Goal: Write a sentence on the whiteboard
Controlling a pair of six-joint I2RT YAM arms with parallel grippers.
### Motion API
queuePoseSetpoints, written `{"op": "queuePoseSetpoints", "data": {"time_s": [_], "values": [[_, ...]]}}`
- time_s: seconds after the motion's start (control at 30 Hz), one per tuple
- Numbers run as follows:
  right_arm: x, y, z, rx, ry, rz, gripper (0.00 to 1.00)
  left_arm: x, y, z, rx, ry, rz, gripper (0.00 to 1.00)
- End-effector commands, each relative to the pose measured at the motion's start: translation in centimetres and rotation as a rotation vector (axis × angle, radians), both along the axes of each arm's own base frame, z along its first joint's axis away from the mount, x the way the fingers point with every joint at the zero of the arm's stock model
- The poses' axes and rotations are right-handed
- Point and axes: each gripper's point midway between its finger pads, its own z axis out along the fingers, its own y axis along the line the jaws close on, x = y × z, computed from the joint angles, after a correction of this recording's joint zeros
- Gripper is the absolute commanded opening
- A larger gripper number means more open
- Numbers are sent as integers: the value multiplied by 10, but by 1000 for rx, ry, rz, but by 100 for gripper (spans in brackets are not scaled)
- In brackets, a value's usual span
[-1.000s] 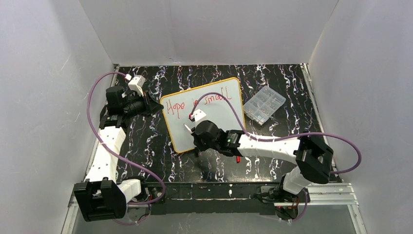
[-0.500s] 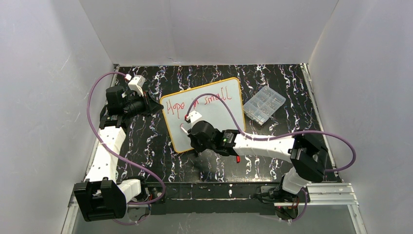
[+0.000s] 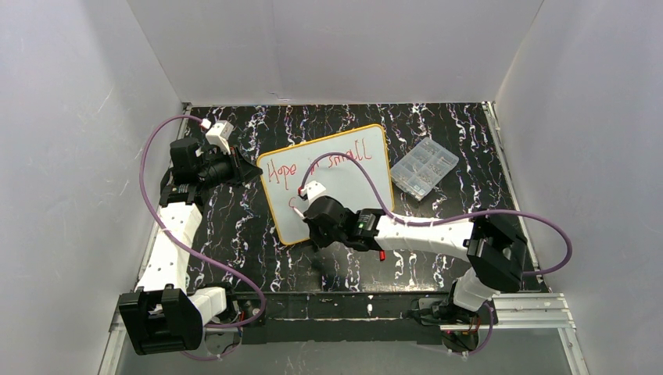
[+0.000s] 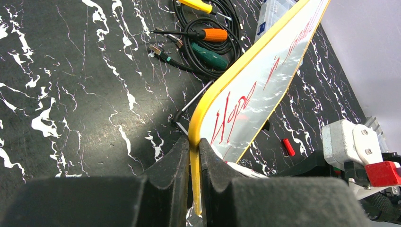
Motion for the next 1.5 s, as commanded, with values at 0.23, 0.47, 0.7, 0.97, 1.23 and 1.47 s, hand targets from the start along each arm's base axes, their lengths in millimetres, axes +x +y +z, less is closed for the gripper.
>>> {"op": "queuePoseSetpoints", "data": {"time_s": [0.23,0.47,0.7,0.97,1.23,1.47], "values": [[-7,-17,-3,-20,25,-40,1,-9,-9,10,-12,-37,-44,0],[-14,-3,-4,5,30,-6,1,-8,-9,9,-13,-35,-44,0],[-11,18,21,93,-5,30,1,-8,-9,10,-14,-36,-48,0],[-2,6,41,137,-69,-24,1,-8,-10,10,-15,-35,-48,0],[5,2,27,74,-62,-59,1,-8,-11,10,-14,-36,-52,0],[8,3,18,40,-51,-64,1,-8,-11,11,-14,-39,-52,0]]}}
